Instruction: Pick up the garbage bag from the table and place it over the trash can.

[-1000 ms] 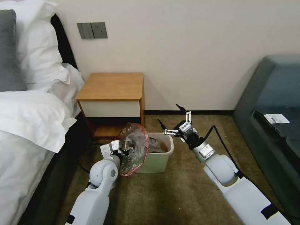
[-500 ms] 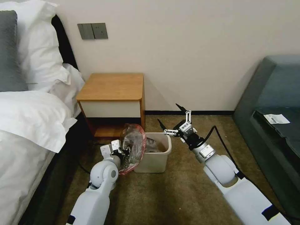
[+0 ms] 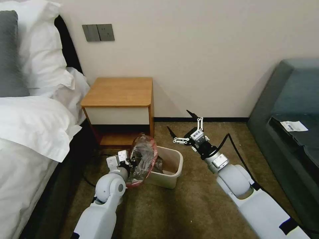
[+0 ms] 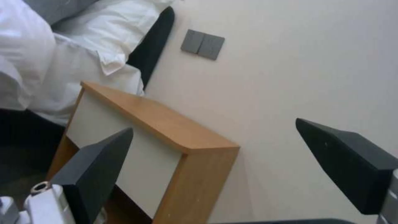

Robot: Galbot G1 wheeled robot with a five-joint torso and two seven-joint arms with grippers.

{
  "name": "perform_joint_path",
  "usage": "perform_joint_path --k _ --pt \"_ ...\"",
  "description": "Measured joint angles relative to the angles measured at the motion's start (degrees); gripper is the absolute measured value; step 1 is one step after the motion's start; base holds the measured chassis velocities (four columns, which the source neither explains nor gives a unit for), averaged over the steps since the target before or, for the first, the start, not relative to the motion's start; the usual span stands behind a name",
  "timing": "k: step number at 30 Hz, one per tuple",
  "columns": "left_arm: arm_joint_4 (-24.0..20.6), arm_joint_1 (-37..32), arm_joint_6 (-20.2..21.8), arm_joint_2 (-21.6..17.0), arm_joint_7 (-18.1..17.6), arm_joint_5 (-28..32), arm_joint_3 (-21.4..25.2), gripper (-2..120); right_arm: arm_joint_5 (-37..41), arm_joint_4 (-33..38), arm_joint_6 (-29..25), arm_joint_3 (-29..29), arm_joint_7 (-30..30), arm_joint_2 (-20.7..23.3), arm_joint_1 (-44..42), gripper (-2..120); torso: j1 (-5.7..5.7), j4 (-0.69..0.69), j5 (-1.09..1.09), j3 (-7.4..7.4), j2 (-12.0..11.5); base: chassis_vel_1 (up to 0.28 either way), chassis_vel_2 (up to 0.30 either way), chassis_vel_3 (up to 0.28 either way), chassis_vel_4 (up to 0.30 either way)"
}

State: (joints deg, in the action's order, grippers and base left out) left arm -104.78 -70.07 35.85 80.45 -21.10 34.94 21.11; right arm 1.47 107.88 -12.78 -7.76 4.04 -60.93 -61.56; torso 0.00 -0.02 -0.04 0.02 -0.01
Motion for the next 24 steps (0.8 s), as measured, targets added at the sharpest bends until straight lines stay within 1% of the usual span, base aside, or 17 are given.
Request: perform_joint_path --k 1,3,4,6,7,8,10,11,12,14,15,17,18,19,21,22,24 --pt "-0.7 -0.79 -2.01 0.26 -0.3 -0.86 0.02 3 1.45 0.42 0.67 0.42 -0.47 -0.34 0.0 100 0.0 0.0 -0.01 0.01 -0.01 0.0 0.0 0.0 0.0" --pt "-2.54 -2.74 -8.59 1.26 -1.31 -2.72 0.39 3 5.27 1.53 2.37 1.32 -1.67 -1.15 -0.03 100 0.01 0.0 0.0 0.01 -0.01 0.0 0.0 0.0 0.0" --pt "-2.54 -2.74 -8.59 1.26 -1.31 -2.72 0.39 3 5.27 1.53 2.37 1.32 -1.67 -1.15 -0.03 100 0.01 0.0 0.0 0.01 -0.01 0.0 0.0 0.0 0.0" --pt "-4.24 -4.62 -14.85 2.47 -1.53 -5.1 0.92 3 9.27 2.58 4.34 2.26 -2.59 -2.17 -0.05 100 0.01 0.02 0.02 0.0 -0.01 0.0 0.0 0.0 0.0" --pt "-5.1 -5.41 -16.95 2.95 -1.37 -6.44 0.96 3 11.09 3.06 5.31 2.72 -2.95 -2.84 -0.05 100 0.01 0.03 0.02 0.0 -0.01 0.0 0.0 0.0 0.0" --pt "-5.1 -5.41 -16.95 2.95 -1.37 -6.44 0.96 3 11.09 3.06 5.31 2.72 -2.95 -2.84 -0.05 100 0.01 0.03 0.02 0.0 -0.01 0.0 0.0 0.0 0.0" --pt "-7.67 -7.58 -21.64 4.04 0.01 -10.59 0.99 3 15.42 4.18 7.41 3.92 -3.25 -4.22 0.0 100 0.01 0.02 0.03 -0.01 -0.01 0.0 0.0 0.0 0.0" --pt "-7.67 -7.58 -21.64 4.04 0.01 -10.59 0.99 3 15.42 4.18 7.41 3.92 -3.25 -4.22 0.0 100 0.01 0.02 0.03 -0.01 -0.01 0.0 0.0 0.0 0.0" --pt "-8.8 -8.43 -23.68 4.38 0.83 -12.74 1.05 3 17.38 4.61 8.28 4.41 -3.13 -4.73 0.14 100 0.01 0.02 0.03 -0.01 -0.01 0.0 0.0 0.0 0.0" --pt "-10.07 -9.35 -26.89 4.44 2.03 -14.96 1.23 3 20.35 4.96 9.46 4.92 -2.0 -5.26 0.5 100 0.0 0.02 0.03 -0.02 -0.01 0.0 0.0 0.0 0.0" --pt "-10.07 -9.35 -26.89 4.44 2.03 -14.96 1.23 3 20.35 4.96 9.46 4.92 -2.0 -5.26 0.5 100 0.0 0.02 0.03 -0.02 -0.01 0.0 0.0 0.0 0.0" --pt "-10.95 -10.22 -29.59 4.87 2.32 -17.81 1.51 3 24.32 5.22 10.58 5.66 -0.63 -5.59 1.01 100 0.0 0.02 0.03 -0.01 -0.01 0.0 0.0 0.0 0.0" --pt "-11.34 -10.61 -30.12 5.09 2.28 -18.67 1.55 3 26.57 5.53 11.31 6.15 -0.24 -5.65 1.29 100 0.01 0.02 0.03 -0.01 -0.01 0.0 0.0 0.0 0.0" --pt "-11.34 -10.61 -30.12 5.09 2.28 -18.67 1.55 3 26.57 5.53 11.31 6.15 -0.24 -5.65 1.29 100 0.01 0.02 0.03 -0.01 -0.01 0.0 0.0 0.0 0.0" --pt "-12.68 -12.02 -30.55 5.59 1.87 -19.82 1.35 3 33.32 6.89 14.4 8.24 -0.86 -5.58 2.48 100 0.0 0.02 0.03 -0.02 0.0 0.0 0.0 0.0 0.0" --pt "-12.68 -12.02 -30.55 5.59 1.87 -19.82 1.35 3 33.32 6.89 14.4 8.24 -0.86 -5.58 2.48 100 0.0 0.02 0.03 -0.02 0.0 0.0 0.0 0.0 0.0" --pt "-13.8 -13.44 -30.87 6.22 1.55 -21.14 1.11 3 36.0 7.19 16.3 9.86 -1.18 -5.17 3.71 100 0.0 0.02 0.03 -0.02 0.0 0.0 0.0 0.0 0.0"
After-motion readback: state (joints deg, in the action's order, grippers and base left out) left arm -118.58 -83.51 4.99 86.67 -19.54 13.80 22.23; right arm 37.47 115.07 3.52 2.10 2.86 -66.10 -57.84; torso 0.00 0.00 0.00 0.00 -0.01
